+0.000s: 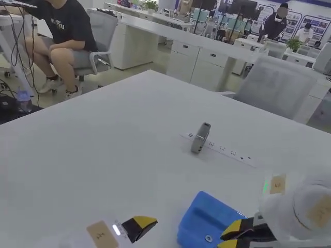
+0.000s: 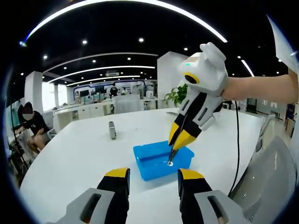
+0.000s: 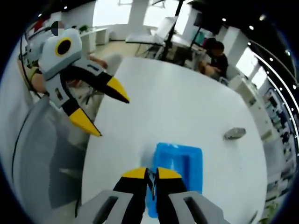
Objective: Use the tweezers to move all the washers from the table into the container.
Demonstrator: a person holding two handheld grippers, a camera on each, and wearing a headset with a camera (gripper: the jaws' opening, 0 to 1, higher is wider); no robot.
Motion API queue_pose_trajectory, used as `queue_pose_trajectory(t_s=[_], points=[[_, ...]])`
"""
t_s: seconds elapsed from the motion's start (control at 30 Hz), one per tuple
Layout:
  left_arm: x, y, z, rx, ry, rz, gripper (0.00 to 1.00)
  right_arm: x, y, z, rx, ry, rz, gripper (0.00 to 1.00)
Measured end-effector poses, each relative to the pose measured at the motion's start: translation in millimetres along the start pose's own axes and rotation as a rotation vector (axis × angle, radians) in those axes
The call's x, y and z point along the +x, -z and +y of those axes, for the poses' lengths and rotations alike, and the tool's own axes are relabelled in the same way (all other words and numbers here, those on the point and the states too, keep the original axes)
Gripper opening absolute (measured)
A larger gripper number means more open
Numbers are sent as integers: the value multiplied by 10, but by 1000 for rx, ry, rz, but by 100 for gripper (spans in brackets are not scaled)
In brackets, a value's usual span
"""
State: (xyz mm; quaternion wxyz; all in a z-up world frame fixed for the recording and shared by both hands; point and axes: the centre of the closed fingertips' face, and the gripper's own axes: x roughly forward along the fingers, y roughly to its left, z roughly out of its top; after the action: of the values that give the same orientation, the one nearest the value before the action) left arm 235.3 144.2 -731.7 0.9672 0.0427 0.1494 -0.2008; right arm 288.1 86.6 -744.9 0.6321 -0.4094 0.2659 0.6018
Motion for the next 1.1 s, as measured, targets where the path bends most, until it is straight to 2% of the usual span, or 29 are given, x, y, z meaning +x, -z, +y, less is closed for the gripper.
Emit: queue_pose_trajectory(t_s=[0.17, 0.43, 0.63, 0.8, 0.97, 1.1], points=[[-2, -1, 3, 0, -2, -2, 39, 94, -19, -222, 35, 34, -15, 3], [1, 2, -12, -6, 6, 0, 38, 315, 50, -478, 79, 43, -8, 3], [-1, -7, -32, -24, 20, -3, 33, 536, 204, -579, 119, 24, 29, 3], [5, 7, -38, -25, 23, 5, 32, 690, 251, -641, 136, 7, 47, 3], [8, 20, -40, -25, 24, 12, 32, 795, 231, -663, 127, -8, 57, 3], [11, 29, -43, -25, 25, 17, 32, 800, 202, -651, 115, -16, 66, 3]])
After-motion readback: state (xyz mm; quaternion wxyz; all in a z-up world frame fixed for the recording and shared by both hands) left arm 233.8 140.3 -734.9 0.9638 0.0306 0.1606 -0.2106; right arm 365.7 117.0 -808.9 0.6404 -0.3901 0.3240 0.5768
